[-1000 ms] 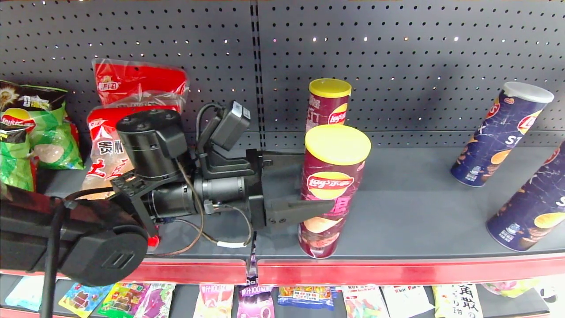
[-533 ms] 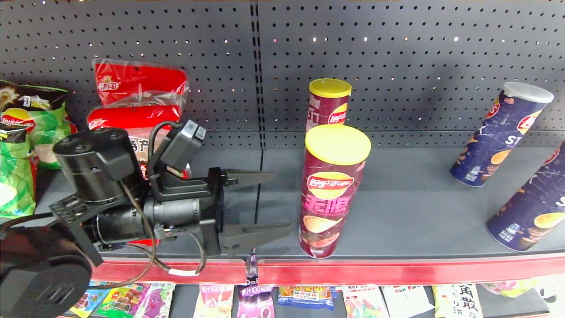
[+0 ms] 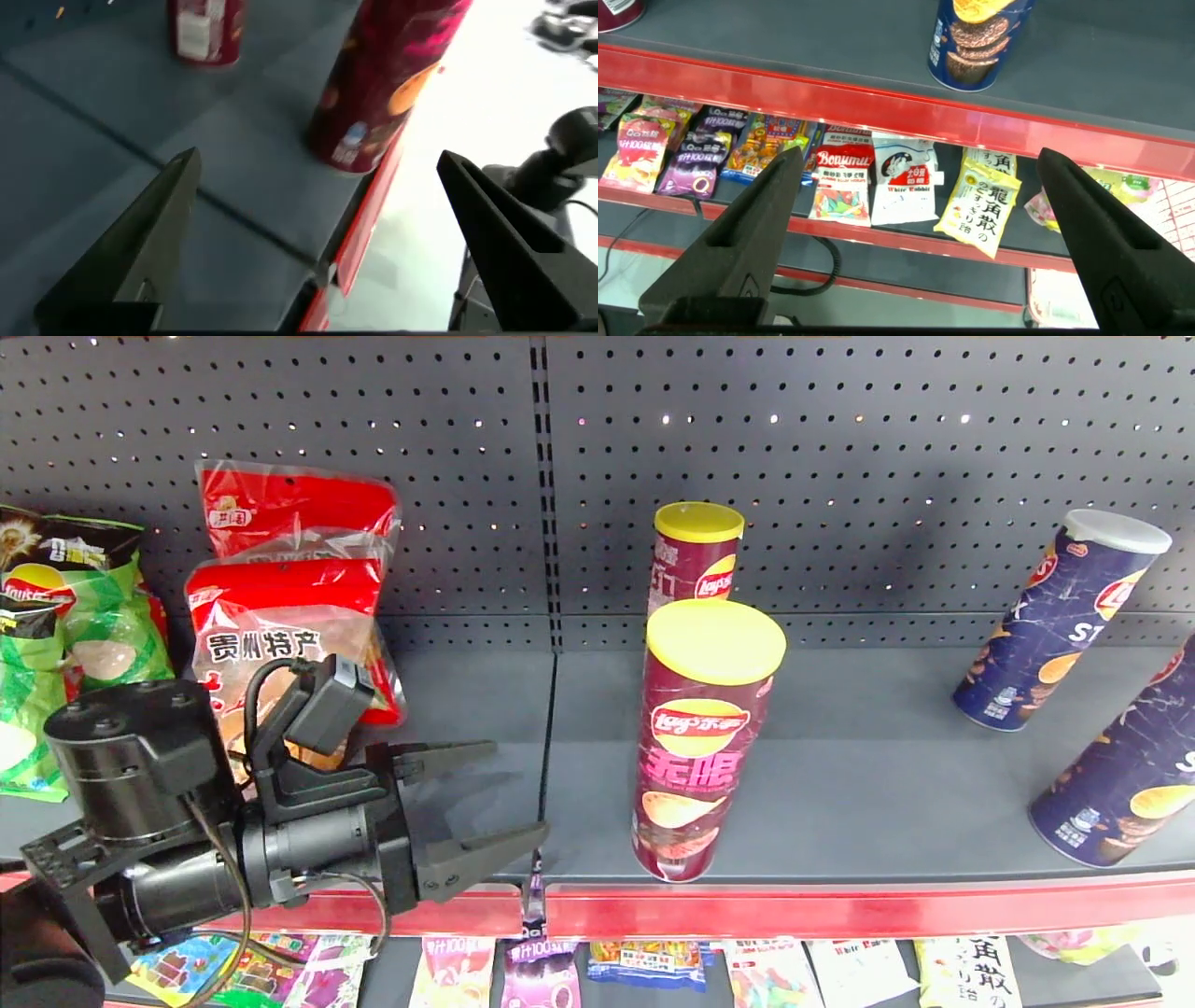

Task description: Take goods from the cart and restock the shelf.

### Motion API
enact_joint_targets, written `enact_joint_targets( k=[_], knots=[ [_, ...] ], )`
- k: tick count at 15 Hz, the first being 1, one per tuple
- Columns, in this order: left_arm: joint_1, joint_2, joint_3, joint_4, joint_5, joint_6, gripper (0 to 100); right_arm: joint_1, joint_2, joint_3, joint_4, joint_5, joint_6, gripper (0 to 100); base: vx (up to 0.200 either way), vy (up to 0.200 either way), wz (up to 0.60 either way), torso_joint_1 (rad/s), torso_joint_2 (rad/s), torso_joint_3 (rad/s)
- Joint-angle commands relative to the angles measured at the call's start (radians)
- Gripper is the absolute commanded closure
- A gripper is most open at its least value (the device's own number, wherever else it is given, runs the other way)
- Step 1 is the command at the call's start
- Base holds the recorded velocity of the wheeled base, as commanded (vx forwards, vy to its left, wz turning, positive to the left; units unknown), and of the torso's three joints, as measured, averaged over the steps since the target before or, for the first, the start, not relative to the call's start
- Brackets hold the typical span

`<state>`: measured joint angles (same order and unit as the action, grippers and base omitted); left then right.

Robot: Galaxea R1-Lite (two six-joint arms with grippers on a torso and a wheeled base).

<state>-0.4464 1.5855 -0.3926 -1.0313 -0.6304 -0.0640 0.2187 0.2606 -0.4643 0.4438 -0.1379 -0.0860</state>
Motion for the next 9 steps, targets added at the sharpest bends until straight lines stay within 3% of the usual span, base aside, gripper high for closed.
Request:
enact_joint_targets(
  k=[1,3,4,9],
  knots=[
    [-0.014,0.011,0.004,0.007,0.017,0.000,0,0.001,-0.008,0.010,-0.001,0.000,0.000,0,0.000,0.000,0.00,0.000,0.00,0.000],
    [-0.015,0.062,0.006,0.010,0.035,0.087,0,0.001,-0.017,0.013,-0.001,0.000,0.002,0,0.000,0.000,0.00,0.000,0.00,0.000],
    [-0.020,0.074,0.001,0.010,0.035,0.109,0,0.001,-0.015,0.010,-0.001,0.000,0.002,0,0.000,0.000,0.00,0.000,0.00,0.000],
    [-0.068,0.139,-0.054,0.016,0.035,0.116,0,0.001,-0.017,0.007,-0.001,0.000,0.002,0,0.000,0.000,0.00,0.000,0.00,0.000]
  ],
)
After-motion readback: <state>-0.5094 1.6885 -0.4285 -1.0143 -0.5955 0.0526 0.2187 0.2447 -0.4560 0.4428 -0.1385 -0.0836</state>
